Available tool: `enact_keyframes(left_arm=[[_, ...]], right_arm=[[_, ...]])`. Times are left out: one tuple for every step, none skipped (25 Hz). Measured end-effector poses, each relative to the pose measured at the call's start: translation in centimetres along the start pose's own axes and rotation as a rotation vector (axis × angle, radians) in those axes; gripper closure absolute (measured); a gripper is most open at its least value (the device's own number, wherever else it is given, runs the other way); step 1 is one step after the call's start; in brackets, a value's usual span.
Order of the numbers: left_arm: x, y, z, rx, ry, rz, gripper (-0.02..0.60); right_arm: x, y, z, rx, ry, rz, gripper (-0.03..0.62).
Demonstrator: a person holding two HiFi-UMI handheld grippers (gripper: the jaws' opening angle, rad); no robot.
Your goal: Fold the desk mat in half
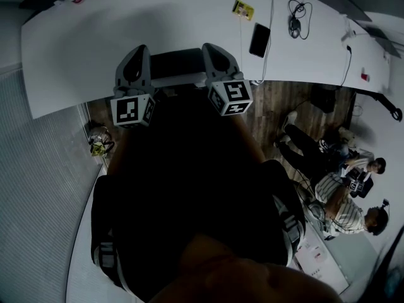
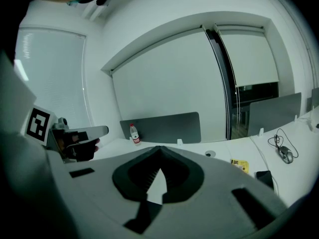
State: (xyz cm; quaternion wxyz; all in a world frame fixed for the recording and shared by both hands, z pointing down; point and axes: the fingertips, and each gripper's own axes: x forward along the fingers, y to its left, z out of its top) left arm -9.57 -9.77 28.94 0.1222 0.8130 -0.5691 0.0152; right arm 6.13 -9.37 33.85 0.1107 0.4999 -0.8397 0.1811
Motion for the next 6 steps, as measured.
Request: enact_keyframes(left_arm=[[0.0, -0.02, -0.01, 0.0, 0.0, -0.001, 0.577], [0.0, -0.03, 0.0, 0.0, -0.001, -0.001, 0.577], [0.01, -0.04, 0.0, 0.0, -0.002, -0.002, 0.577], [0.02, -0.05, 0.01, 0.0, -0.002, -0.003, 0.577], [0.03, -0.06, 0.02, 0.0, -0.002, -0.003, 0.577], [0.05, -0.07, 0.02, -0.001, -0.002, -0.003, 0.577]], right_arm=[[-0.03, 0.01, -0.03, 0.0, 0.0, 0.0, 0.593], [-0.05, 0.01, -0.01, -0.002, -0.002, 0.0, 0.594], [-0.05, 0.03, 0.01, -0.003, -0.005, 0.001, 0.594], [-0.05, 0.06, 0.04, -0.001, -0.008, 0.003, 0.594], [-0.04, 0.11, 0.06, 0.002, -0.012, 0.007, 0.594], [-0.03, 0.17, 0.08, 0.006, -0.016, 0.011, 0.594]])
